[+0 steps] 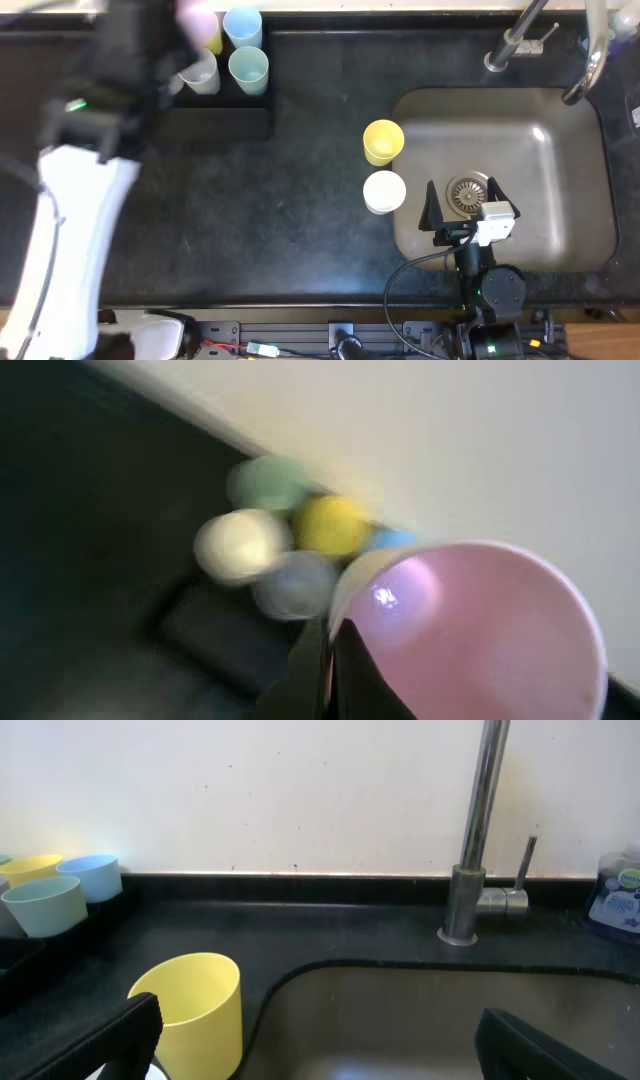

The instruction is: Store Cups

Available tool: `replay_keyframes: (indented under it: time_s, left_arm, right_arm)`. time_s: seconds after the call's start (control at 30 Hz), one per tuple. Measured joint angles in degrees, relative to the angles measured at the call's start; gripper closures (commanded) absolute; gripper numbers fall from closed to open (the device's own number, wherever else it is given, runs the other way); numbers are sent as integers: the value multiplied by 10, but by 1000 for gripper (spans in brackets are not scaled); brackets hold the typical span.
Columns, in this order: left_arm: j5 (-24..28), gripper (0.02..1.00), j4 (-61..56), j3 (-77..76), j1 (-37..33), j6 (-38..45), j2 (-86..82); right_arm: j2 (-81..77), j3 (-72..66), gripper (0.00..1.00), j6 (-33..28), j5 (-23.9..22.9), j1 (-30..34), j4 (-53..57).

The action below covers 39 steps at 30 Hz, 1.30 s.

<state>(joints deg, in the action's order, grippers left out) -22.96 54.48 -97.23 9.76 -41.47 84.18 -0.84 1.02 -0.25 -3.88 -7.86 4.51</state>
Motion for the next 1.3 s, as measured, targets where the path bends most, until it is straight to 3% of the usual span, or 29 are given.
replay_keyframes:
  time_s: [0.2,0.4,1.3]
  left_arm:
    - [16,985,27,146,-103,-190,-10]
    - [46,985,-29,231,-132,-273,9]
    - [40,985,-121,238,-133,-304,139]
  right_arm:
    - [0,0,5,0,0,0,0]
    - [0,0,3,0,0,0,0]
    - [0,0,5,0,0,0,0]
